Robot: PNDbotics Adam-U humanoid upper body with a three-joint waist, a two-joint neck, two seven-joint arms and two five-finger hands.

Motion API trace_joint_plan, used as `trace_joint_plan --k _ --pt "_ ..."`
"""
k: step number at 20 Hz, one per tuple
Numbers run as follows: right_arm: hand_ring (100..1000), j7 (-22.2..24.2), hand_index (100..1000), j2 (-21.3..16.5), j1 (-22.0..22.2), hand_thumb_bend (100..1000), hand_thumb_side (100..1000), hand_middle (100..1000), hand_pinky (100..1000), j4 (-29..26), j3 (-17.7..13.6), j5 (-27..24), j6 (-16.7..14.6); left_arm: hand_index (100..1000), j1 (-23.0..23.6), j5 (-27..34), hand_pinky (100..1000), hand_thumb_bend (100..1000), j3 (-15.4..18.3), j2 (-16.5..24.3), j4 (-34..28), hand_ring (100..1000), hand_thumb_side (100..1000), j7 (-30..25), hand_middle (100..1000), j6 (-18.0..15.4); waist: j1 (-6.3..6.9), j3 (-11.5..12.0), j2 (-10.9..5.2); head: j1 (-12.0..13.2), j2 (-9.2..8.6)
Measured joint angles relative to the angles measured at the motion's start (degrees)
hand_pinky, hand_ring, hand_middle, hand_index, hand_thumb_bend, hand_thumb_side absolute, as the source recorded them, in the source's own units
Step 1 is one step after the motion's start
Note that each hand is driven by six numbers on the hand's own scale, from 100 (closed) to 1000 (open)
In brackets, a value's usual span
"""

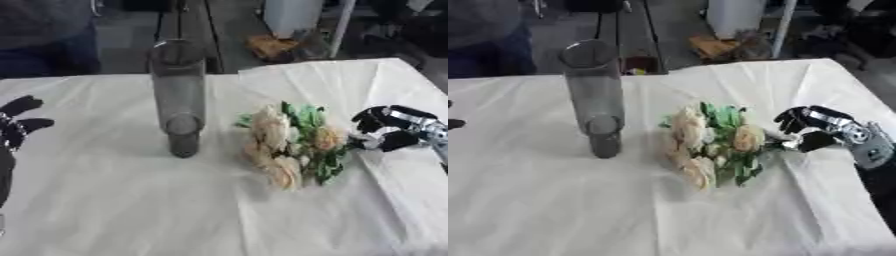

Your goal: Arrange flowers into the vase.

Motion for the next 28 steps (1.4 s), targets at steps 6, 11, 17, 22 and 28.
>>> trace_joint_plan --k 6,11,17,22,28 --pt "707 1.0 830 -0.1 1.0 460 204 652 773 -1.1 0.5 -0.3 -1.0 874 0.1 0.0 879 1000 0.0 0.0 0.0 698 939 0.0 801 0.0 -0.08 0.0 0.00 0.0 0.02" --pt "708 1.6 830 -0.3 1.8 458 205 652 773 -2.1 0.8 -1.3 -1.5 875 0.2 0.0 879 1000 0.0 0.0 0.0 698 939 0.0 801 0.0 -0.22 0.0 0.00 0.0 0.02" --pt "713 2.6 831 -0.7 2.5 435 215 657 776 -3.1 1.7 -1.6 -2.1 875 0.2 0.0 879 1000 0.0 0.0 0.0 698 939 0.0 801 0.0 -0.24 -0.1 0.00 0.0 0.04" --pt "719 3.1 832 -0.7 2.5 418 221 663 777 -3.0 2.4 -0.4 -2.5 875 0.2 0.0 880 1000 0.0 0.0 0.0 697 939 0.0 801 0.0 -0.23 0.0 0.00 0.0 0.04" --pt "720 3.1 831 -0.5 2.5 408 224 663 776 -1.9 2.7 1.4 -3.1 875 0.2 0.0 880 1000 0.0 0.0 0.0 697 940 -0.1 802 0.1 -0.22 0.0 0.00 -0.1 0.04"
